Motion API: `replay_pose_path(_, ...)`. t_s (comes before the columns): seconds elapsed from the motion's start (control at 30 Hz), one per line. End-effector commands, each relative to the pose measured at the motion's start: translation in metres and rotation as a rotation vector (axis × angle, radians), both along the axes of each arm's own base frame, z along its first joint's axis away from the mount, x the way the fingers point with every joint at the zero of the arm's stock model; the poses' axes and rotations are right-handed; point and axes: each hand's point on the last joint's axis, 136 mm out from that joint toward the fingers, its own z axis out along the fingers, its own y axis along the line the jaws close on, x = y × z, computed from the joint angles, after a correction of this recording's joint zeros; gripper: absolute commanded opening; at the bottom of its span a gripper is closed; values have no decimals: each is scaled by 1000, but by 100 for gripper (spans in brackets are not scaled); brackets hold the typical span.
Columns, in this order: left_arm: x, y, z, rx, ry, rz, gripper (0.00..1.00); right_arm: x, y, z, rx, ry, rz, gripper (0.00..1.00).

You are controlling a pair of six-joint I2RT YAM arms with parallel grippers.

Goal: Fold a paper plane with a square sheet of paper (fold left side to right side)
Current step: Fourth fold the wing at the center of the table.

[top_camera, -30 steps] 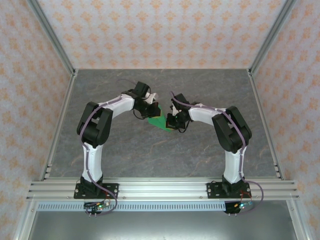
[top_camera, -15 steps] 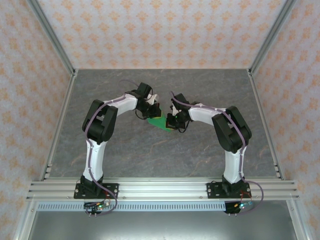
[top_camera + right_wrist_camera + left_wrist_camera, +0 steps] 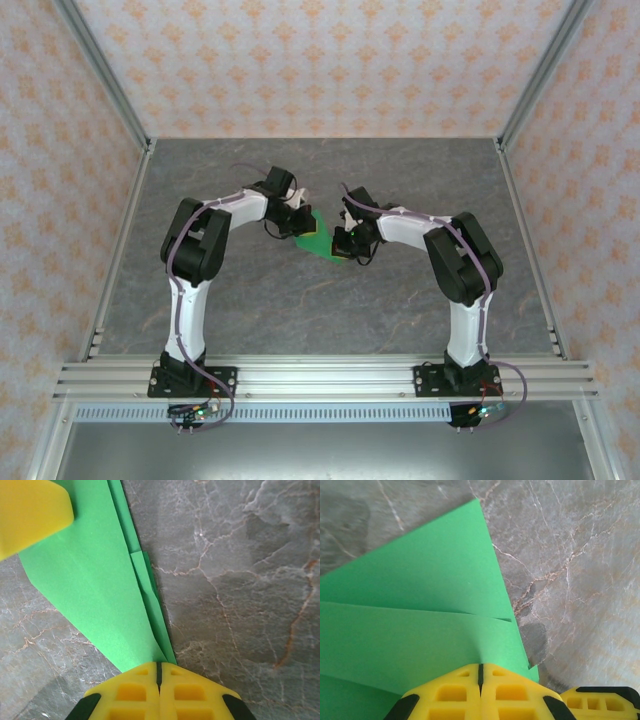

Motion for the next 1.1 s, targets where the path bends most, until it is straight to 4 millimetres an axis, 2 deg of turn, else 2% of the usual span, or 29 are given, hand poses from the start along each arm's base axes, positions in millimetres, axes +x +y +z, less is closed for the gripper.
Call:
replay_pose_path(0.0,19,48,-33,120,19,103,3,-48,-58,-57,-287,196,-13,0)
replay_pose_path(0.5,60,90,-28,166,8,167,3,-51,-59,-57,-290,202,-9,0)
replay_pose_path(0.77,73,125,-33,193,20,228,3,-50,-57,-55,-278,192,-8,0)
replay_pose_path(0.93,78,133,-19,172,1,243,7,-45,-45,-49,-209,169,-11,0)
replay_pose_path(1.07,83,131,9,138,-43,241,14,-34,-28,-35,-122,124,-10,0)
